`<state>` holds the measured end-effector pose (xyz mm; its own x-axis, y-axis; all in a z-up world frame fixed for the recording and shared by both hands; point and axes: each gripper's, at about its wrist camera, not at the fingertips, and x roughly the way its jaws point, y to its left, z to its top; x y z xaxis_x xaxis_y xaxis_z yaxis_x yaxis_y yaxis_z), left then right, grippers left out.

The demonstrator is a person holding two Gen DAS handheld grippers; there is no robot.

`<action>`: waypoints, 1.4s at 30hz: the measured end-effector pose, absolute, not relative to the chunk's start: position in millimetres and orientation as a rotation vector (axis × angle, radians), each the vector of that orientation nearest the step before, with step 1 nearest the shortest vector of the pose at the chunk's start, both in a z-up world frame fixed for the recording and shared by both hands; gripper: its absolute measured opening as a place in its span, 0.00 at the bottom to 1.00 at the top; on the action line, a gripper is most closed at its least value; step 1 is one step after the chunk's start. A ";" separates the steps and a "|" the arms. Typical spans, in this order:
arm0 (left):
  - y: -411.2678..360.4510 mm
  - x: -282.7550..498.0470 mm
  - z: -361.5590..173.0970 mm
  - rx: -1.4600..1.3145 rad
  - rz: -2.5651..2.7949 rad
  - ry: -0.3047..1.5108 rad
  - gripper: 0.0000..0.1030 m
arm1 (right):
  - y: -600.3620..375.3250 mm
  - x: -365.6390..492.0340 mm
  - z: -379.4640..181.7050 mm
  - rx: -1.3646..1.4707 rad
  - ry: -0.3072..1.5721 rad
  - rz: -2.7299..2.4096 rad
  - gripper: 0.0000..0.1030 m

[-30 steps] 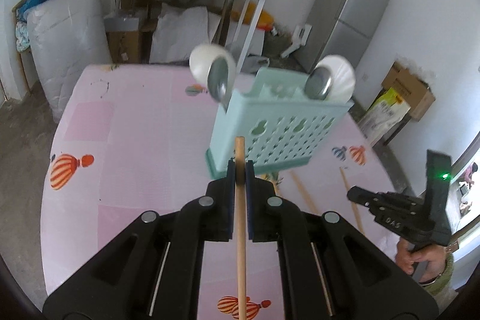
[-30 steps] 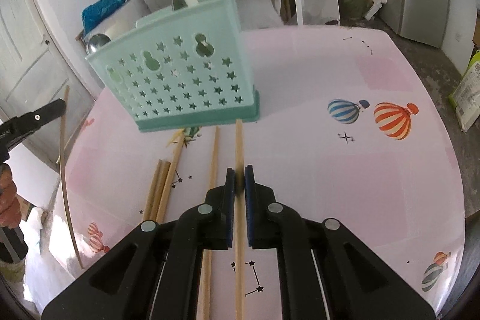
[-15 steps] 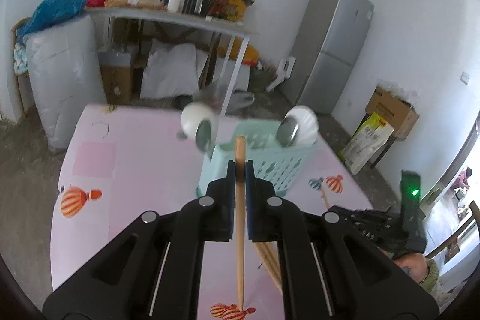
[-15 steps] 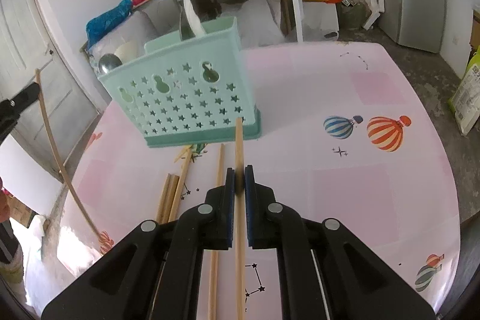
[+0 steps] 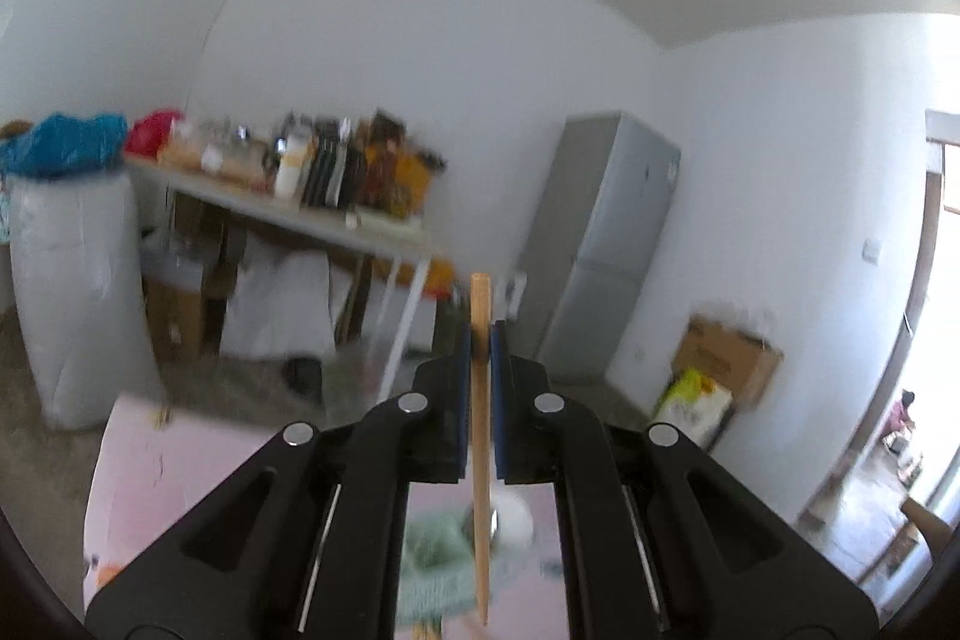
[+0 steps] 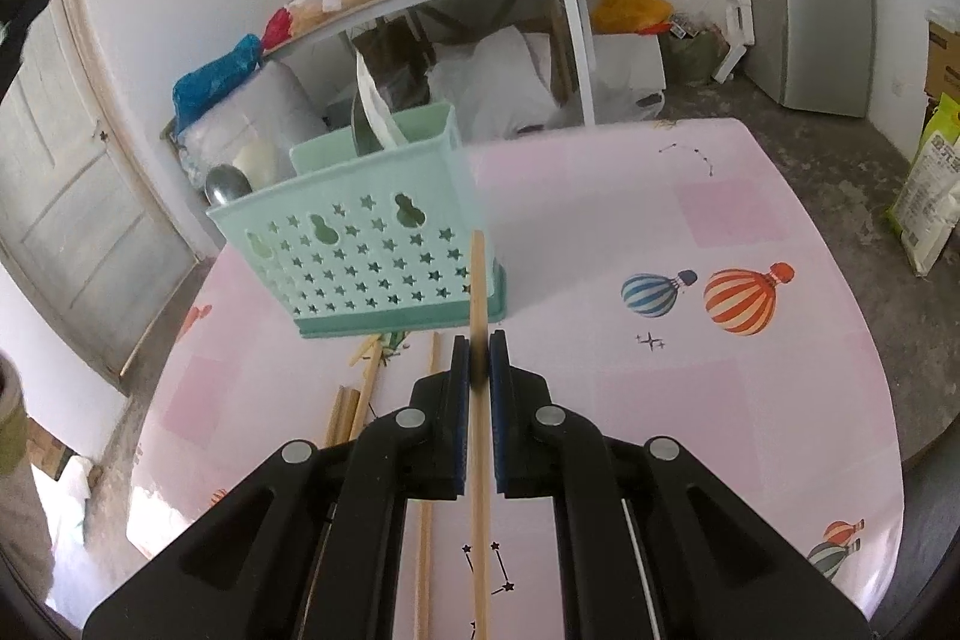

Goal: Organize utensils
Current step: 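Drop the chopsticks into the holder, opening the left tool while the right tool releases too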

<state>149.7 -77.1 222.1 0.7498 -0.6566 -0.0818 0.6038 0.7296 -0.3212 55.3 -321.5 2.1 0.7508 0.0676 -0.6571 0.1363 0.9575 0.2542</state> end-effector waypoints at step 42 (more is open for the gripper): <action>-67.9 105.1 26.0 -0.084 -0.479 0.576 0.71 | -297.4 80.2 192.9 0.228 0.098 0.111 0.06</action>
<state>105.1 -67.9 26.0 0.7323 -0.4580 -0.5040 0.4120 0.8872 -0.2075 80.2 -297.4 192.9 0.9891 0.1204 -0.0844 -0.0981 0.9680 0.2311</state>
